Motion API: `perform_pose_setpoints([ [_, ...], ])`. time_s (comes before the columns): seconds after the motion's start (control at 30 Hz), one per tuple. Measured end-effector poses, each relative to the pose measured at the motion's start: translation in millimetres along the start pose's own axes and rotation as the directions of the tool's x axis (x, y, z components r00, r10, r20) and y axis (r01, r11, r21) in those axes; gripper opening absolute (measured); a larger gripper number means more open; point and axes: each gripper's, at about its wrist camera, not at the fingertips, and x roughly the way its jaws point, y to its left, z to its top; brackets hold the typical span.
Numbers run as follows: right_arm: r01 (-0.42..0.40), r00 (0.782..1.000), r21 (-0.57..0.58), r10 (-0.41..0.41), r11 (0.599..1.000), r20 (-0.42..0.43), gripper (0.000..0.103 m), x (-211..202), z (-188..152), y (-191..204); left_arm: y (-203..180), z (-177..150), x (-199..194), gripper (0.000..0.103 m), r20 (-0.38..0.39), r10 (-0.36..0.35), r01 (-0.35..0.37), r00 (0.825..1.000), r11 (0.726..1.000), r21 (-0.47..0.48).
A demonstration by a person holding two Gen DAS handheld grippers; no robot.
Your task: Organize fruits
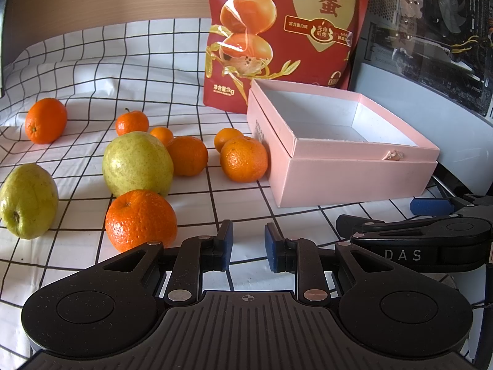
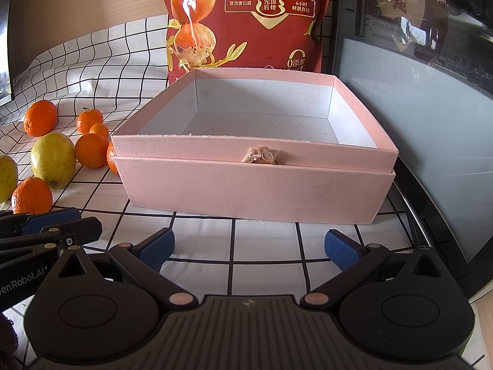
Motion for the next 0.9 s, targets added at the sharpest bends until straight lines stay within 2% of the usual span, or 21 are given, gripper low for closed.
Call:
perform_pose_setpoints([
  [0.57,-0.004,1.0,-0.005,0.004,1.0,-0.002,0.103,-0.5,-0.2,-0.1,-0.7,0.6,1.7,0.026,0.0,0.002,-0.002,1.0,1.0,0.004],
  [0.7,-0.054,0.997,-0.046,0.051,0.997,-0.055,0.103,-0.5,3.5,-3.7,4.8,0.8,1.4,0.026,0.002,-0.017,0.017,1.0,1.0,-0.019],
  [0.8,-0.076,0.994,-0.062,0.071,0.995,-0.082,0.103,-0.3,5.5,-5.2,14.0,-0.6,-3.5,0.026,0.006,-0.072,0.072,0.997,0.996,-0.053],
  [0.87,-0.073,0.992,-0.06,0.067,0.995,-0.105,0.103,-1.1,8.6,-5.1,30.1,-1.9,-19.6,0.026,0.045,-0.142,0.147,0.989,0.981,-0.13],
  [0.9,-0.071,0.991,-0.059,0.064,0.996,-0.116,0.103,-1.1,9.8,-4.5,38.7,-2.3,-32.6,0.026,0.087,-0.153,0.165,0.984,0.975,-0.151],
])
